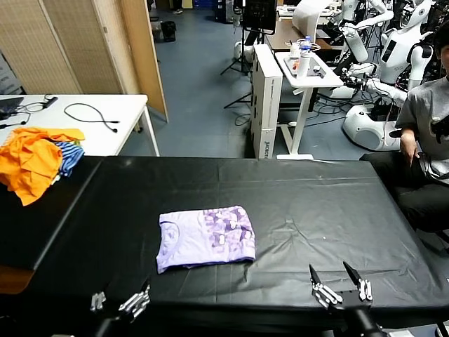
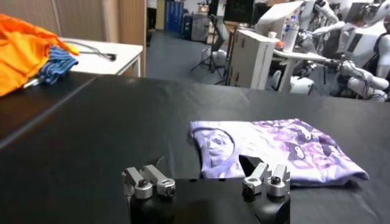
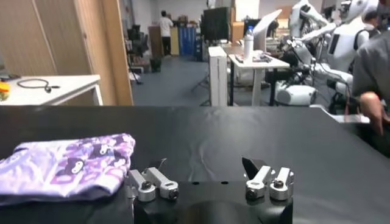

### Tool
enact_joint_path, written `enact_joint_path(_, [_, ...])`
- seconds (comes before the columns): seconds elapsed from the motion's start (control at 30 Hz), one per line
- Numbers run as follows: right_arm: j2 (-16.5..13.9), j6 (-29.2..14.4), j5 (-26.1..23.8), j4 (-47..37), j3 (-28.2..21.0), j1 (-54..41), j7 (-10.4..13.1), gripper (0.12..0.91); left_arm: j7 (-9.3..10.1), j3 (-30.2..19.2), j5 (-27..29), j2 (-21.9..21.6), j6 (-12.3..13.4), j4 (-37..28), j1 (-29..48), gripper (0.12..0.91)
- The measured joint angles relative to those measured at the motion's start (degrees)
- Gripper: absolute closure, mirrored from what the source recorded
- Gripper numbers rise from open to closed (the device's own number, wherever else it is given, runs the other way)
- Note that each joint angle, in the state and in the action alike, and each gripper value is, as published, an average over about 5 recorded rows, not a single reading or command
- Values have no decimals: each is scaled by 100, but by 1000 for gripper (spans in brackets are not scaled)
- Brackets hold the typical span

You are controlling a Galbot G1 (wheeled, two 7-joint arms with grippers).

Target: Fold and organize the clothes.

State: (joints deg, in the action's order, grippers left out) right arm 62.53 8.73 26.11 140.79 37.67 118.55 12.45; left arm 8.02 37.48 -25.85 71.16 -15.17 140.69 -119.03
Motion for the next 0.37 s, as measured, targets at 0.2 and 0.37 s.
enact_joint_path(0.2, [10,241,0,54,17,94,32,118,-25,-3,-3,7,-12,-64,7,123])
enact_joint_path(0.37, [25,274,25,35,69,157,30,118,-62,0,7,10,-11,-97,4,123])
